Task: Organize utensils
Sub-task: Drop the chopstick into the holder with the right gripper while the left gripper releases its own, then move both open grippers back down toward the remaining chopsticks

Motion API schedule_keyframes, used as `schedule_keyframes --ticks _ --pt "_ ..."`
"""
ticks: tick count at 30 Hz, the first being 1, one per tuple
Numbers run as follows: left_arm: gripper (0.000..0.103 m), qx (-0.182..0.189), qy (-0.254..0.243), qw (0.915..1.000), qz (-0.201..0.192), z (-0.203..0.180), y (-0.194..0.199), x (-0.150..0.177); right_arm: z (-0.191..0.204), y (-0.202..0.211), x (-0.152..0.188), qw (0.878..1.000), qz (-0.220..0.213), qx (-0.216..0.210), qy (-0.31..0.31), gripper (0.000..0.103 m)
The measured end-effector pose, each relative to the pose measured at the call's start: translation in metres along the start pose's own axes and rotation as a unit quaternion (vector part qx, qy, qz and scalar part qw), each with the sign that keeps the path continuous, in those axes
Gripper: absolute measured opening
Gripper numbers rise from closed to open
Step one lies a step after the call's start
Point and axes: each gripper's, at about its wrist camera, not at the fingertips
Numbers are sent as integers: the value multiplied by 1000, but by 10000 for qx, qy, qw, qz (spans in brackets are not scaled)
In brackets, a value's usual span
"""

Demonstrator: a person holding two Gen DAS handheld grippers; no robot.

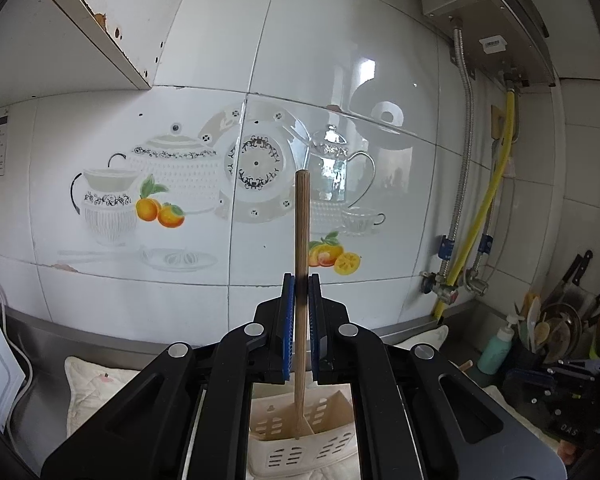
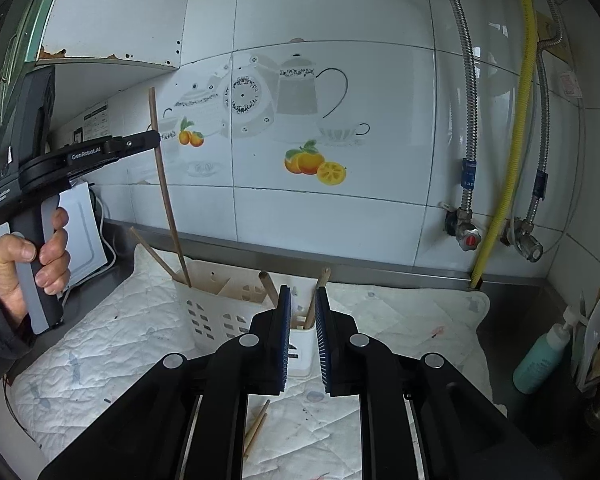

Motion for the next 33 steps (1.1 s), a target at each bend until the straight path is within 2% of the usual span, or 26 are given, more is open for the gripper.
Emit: schedule_keyframes --ticks 7,9,12,16,21,24,26,28,31,33 --pt "5 -119 -243 9995 -168 -8 -5 -2 3 2 2 10000 -3 -72 36 13" --pt "5 -133 -181 9996 -139 -5 -9 2 4 4 4 10000 -9 -73 45 13" --pt "5 -125 -53 9999 2 2 -16 10 5 7 10 10000 17 -91 37 13" --pt "5 -34 150 9994 303 10 -24 24 8 13 22 9999 79 -124 -45 19" --pt "6 -14 130 9987 483 10 -26 35 23 19 49 9996 248 -136 -70 19" --pt "10 74 89 9986 520 6 -23 36 33 26 69 9993 312 -137 -132 19" --pt "24 74 38 9986 514 3 -20 35 39 29 82 9989 379 -166 -234 19" --pt "32 67 27 9987 500 1 -15 34 43 33 95 9982 452 -181 -348 19" --pt "34 98 11 9987 508 -2 -3 34 52 38 114 9977 569 -90 -347 19" --pt "39 165 30 9986 503 -3 10 34 56 40 128 9971 685 -54 -341 19"
Point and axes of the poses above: each gripper's, at about its wrist camera, not at the fingertips, and y roughly against the way its jaws point, z to its left, x to its underside, and after that the axes turned 2 degrees about x, right-handed
